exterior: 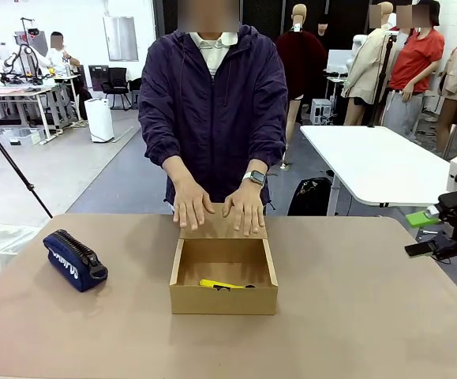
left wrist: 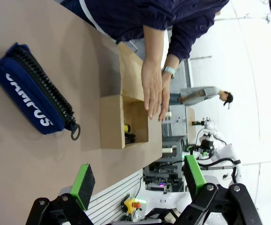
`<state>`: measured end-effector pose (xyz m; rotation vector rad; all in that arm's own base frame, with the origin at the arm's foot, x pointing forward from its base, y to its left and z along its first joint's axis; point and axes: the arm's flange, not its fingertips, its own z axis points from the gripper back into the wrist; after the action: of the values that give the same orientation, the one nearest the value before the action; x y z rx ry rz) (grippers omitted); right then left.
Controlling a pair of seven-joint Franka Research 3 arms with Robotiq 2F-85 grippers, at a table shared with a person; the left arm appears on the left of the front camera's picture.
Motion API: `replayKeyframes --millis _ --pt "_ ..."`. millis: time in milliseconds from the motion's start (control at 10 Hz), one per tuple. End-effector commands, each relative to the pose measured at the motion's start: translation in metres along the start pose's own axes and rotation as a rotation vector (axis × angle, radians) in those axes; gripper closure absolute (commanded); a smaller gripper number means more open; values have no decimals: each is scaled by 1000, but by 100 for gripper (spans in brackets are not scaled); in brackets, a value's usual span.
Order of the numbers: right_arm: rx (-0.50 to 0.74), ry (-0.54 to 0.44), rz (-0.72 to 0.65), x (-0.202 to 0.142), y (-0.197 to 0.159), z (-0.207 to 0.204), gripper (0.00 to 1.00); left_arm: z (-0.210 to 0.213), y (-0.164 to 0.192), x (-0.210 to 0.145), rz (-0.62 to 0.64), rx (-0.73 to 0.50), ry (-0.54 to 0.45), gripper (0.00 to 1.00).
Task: Pack the items into the box.
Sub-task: Close the Mailer Box.
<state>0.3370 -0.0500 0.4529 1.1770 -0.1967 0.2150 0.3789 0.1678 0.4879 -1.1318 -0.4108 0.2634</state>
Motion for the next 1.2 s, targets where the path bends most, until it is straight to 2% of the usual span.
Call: replayKeyframes --millis 0,100,200,300,400,500,600,800,900,1000,1100 --pt "-70 -43 -8 60 4 -51 0 -88 -43 36 -29 131 130 0" --pt "-84 -182 -48 91 -2 -75 0 -143 -61 43 -71 203 206 0" --pt "-188 -351 -77 113 -9 -100 0 -186 -73 48 -80 229 230 0" --pt "-259 -311 -66 124 -19 -120 0 -220 -78 44 -91 236 250 0" --pt "-348 -321 -107 134 -34 -137 0 -250 -77 35 -103 264 241 0" --pt "-382 -270 -115 133 -38 -144 0 -255 -72 34 -112 288 227 0" --pt "-257 -309 -63 116 -20 -121 0 -258 -90 23 -105 219 252 0" --pt "-257 -309 -63 116 -20 -121 0 -258 -90 23 -105 219 252 0" --pt "-313 -310 -75 125 -34 -136 0 -258 -90 23 -105 219 252 0" --pt "-315 -286 -117 145 -36 -157 0 -266 -86 26 -115 239 250 0" --pt "-241 -234 -184 177 -48 -169 0 -309 -74 46 -58 231 297 0"
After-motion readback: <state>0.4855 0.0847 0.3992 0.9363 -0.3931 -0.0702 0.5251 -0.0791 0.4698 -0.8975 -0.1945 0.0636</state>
